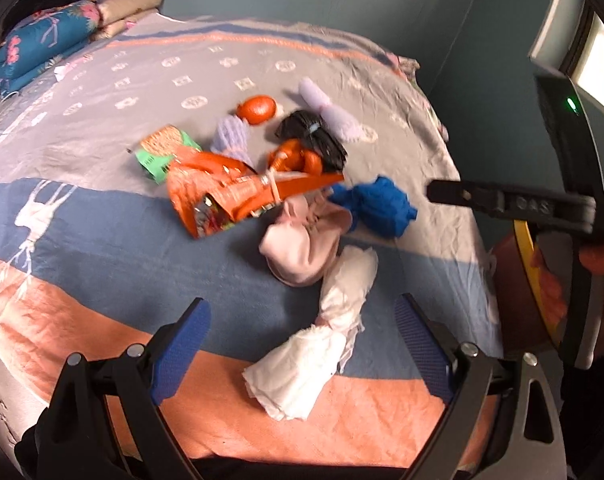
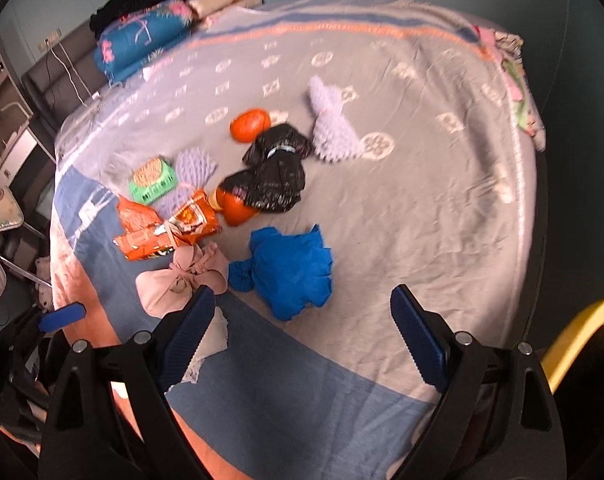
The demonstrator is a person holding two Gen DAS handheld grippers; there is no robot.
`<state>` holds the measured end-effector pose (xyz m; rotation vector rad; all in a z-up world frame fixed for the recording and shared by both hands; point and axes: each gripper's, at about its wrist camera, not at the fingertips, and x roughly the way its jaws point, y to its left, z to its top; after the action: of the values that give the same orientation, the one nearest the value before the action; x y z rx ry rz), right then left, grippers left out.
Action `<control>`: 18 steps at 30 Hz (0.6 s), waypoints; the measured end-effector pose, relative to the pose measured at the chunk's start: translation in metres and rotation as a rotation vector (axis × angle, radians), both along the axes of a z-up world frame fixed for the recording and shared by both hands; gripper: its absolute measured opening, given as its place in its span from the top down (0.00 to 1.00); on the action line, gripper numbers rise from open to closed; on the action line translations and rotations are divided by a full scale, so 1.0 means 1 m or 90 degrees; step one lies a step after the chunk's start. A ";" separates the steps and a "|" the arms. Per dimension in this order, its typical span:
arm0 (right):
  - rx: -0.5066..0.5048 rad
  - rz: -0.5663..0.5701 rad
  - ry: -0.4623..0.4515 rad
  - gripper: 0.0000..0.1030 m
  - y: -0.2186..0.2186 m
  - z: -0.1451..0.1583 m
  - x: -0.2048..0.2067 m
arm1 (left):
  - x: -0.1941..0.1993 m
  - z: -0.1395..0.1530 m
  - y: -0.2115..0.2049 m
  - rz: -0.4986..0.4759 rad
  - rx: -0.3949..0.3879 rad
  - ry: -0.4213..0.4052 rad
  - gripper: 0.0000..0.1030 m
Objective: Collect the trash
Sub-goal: 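Grasp the blue plastic bag with the right tool while the left tool grasps another tissue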
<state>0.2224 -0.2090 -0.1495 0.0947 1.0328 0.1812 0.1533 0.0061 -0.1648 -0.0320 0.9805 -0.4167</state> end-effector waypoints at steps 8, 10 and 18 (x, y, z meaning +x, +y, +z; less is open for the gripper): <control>-0.037 0.008 0.039 0.19 0.017 -0.027 0.026 | 0.002 -0.021 -0.009 -0.009 0.028 0.015 0.13; -0.039 0.010 0.050 0.23 0.019 -0.033 0.032 | 0.003 -0.026 -0.011 -0.015 0.031 0.020 0.14; -0.025 -0.003 0.087 0.27 0.018 -0.059 0.048 | 0.006 -0.044 -0.022 -0.029 0.051 0.035 0.27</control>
<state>0.2702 -0.1910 -0.2090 0.0740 1.1720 0.1514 0.1590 -0.0157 -0.2086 0.0520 1.0525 -0.4198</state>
